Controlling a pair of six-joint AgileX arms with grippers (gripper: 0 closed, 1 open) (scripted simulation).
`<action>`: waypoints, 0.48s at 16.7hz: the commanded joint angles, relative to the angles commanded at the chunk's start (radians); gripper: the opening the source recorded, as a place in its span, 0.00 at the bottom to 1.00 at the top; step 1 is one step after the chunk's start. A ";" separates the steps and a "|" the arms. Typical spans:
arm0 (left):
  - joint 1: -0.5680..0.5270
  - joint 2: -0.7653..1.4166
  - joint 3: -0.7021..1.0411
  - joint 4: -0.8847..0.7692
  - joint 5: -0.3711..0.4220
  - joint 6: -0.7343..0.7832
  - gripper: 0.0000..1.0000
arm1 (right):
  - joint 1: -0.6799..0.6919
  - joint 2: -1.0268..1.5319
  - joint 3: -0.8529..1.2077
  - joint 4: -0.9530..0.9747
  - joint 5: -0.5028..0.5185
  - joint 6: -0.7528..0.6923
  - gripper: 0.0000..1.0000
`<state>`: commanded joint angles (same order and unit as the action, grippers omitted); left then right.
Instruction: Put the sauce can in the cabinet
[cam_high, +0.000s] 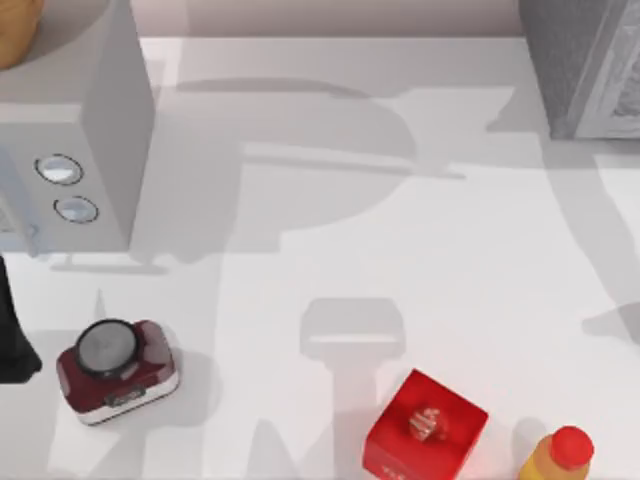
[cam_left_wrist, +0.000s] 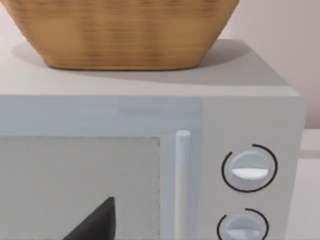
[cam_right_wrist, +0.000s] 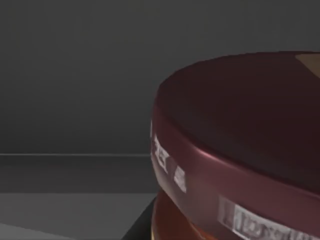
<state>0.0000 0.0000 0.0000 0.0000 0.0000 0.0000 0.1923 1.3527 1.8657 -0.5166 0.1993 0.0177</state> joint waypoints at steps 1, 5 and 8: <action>0.000 0.000 0.000 0.000 0.000 0.000 1.00 | -0.004 -0.003 -0.004 0.001 -0.001 0.002 0.00; 0.000 0.000 0.000 0.000 0.000 0.000 1.00 | -0.014 0.064 0.053 0.010 -0.010 0.002 0.00; 0.000 0.000 0.000 0.000 0.000 0.000 1.00 | -0.033 0.188 0.160 0.027 -0.027 0.001 0.00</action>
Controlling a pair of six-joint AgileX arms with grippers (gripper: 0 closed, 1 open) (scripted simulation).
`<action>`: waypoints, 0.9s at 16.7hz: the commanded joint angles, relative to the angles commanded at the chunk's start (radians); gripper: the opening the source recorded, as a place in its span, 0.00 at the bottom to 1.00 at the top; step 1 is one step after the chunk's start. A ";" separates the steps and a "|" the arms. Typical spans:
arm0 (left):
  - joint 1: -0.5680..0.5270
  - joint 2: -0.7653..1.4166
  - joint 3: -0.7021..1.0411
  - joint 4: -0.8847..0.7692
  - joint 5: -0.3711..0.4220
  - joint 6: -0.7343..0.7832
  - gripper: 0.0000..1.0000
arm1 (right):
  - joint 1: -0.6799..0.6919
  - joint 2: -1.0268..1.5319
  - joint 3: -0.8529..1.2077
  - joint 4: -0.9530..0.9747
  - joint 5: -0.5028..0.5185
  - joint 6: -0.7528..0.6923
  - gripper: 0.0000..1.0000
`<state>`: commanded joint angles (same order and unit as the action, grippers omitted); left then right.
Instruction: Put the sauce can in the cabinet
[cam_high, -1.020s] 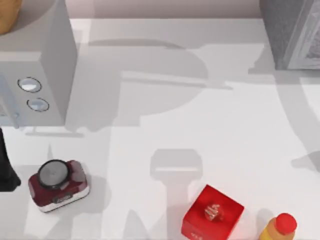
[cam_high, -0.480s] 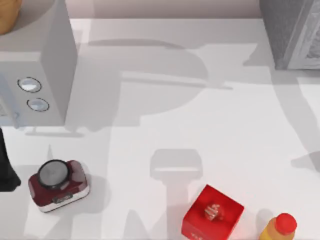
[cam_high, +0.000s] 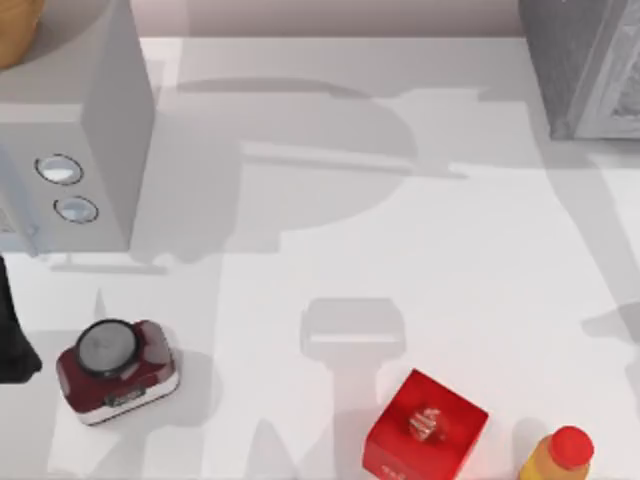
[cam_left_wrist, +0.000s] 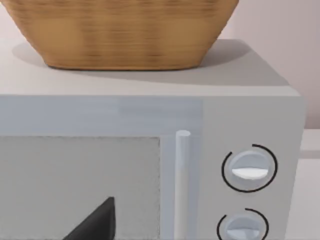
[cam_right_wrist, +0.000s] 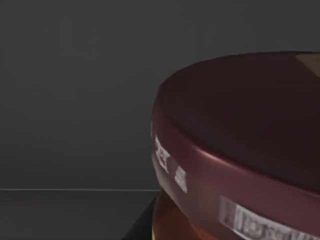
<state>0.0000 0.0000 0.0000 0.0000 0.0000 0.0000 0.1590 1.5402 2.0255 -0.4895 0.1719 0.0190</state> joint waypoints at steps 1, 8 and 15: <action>0.000 0.000 0.000 0.000 0.000 0.000 1.00 | -0.008 0.047 0.041 0.007 -0.007 0.000 0.00; 0.000 0.000 0.000 0.000 0.000 0.000 1.00 | -0.054 0.314 0.264 0.052 -0.049 0.000 0.00; 0.000 0.000 0.000 0.000 0.000 0.000 1.00 | -0.056 0.326 0.274 0.054 -0.051 0.000 0.15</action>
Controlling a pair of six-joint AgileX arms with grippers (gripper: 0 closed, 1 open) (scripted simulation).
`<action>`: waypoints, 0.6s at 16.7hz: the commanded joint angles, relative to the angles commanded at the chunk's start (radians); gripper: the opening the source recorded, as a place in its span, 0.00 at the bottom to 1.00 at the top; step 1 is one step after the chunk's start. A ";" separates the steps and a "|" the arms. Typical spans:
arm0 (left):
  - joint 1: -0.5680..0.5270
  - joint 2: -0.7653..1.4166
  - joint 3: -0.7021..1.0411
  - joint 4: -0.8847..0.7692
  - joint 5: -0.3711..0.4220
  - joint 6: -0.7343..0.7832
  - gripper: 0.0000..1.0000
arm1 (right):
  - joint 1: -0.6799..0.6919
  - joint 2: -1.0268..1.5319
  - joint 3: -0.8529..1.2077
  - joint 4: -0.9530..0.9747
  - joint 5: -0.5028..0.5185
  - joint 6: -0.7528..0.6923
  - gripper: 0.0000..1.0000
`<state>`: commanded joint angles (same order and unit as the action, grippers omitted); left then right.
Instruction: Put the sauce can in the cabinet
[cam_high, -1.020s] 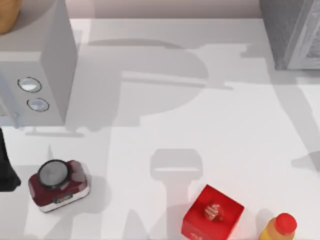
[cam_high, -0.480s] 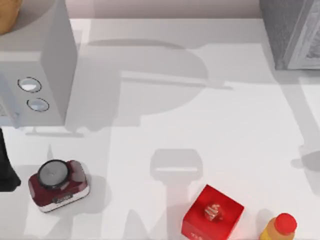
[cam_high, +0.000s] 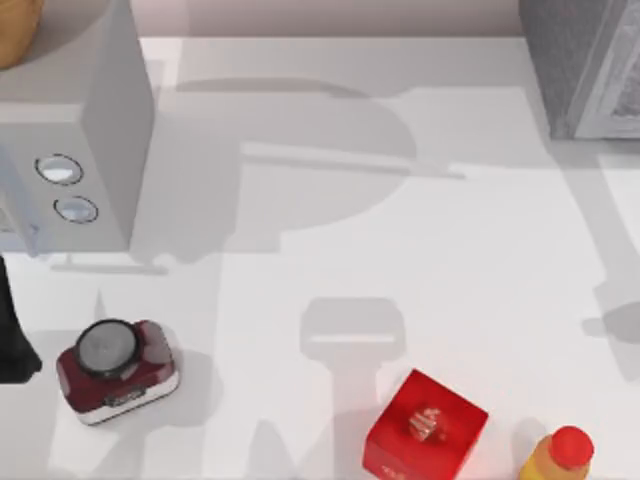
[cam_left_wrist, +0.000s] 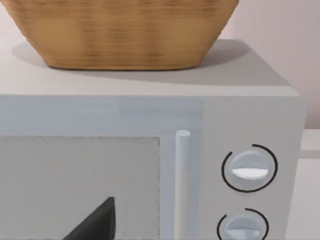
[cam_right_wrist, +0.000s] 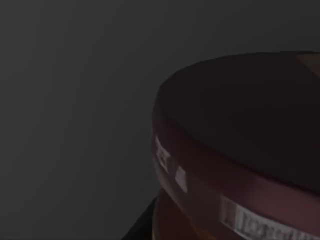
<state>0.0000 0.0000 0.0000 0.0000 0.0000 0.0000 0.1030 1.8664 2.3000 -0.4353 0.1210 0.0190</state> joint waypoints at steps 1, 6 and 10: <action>0.000 0.000 0.000 0.000 0.000 0.000 1.00 | 0.000 0.000 0.000 0.000 0.000 0.000 0.23; 0.000 0.000 0.000 0.000 0.000 0.000 1.00 | 0.000 0.000 0.000 0.000 0.000 0.000 0.60; 0.000 0.000 0.000 0.000 0.000 0.000 1.00 | 0.000 0.000 0.000 0.000 0.000 0.000 0.90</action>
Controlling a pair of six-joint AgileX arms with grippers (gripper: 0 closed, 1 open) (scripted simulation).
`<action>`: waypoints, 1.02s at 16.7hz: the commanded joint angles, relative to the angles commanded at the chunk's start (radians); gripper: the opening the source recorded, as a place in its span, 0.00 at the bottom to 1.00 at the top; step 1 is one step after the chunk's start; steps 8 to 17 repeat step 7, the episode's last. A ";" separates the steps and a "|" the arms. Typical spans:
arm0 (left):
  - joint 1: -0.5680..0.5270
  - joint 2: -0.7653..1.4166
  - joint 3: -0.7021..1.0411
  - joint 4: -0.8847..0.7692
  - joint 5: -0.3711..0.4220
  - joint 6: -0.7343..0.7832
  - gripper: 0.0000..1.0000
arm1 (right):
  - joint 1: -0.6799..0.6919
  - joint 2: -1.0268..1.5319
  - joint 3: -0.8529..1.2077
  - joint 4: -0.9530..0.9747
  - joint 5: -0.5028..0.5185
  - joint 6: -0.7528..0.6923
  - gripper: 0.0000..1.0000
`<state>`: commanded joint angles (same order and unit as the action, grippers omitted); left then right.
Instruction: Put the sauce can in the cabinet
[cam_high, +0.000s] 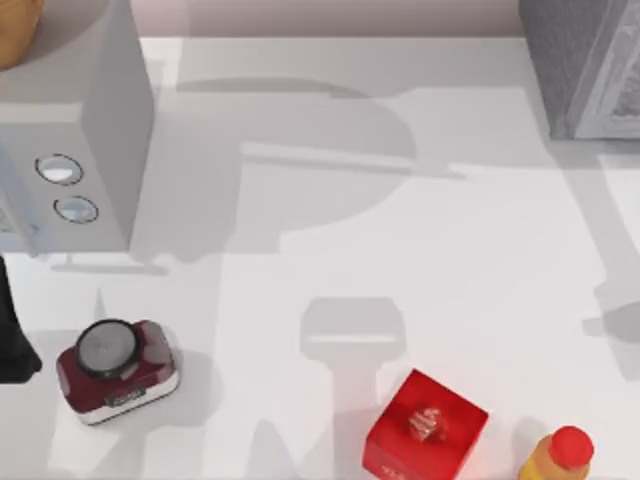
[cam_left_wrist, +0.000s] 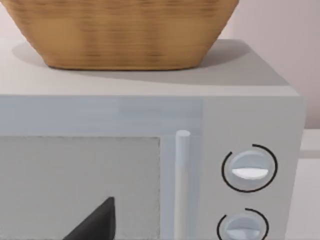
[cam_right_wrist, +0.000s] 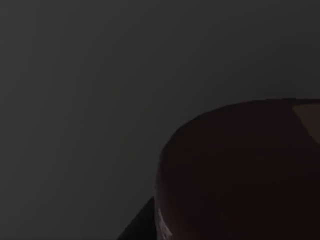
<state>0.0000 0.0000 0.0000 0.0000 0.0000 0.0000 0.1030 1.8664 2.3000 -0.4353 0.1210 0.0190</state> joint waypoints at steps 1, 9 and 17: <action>0.000 0.000 0.000 0.000 0.000 0.000 1.00 | 0.000 0.000 0.000 0.000 0.000 0.000 0.98; 0.000 0.000 0.000 0.000 0.000 0.000 1.00 | 0.000 0.000 0.000 0.000 0.000 0.000 1.00; 0.000 0.000 0.000 0.000 0.000 0.000 1.00 | 0.000 0.000 0.000 0.000 0.000 0.000 1.00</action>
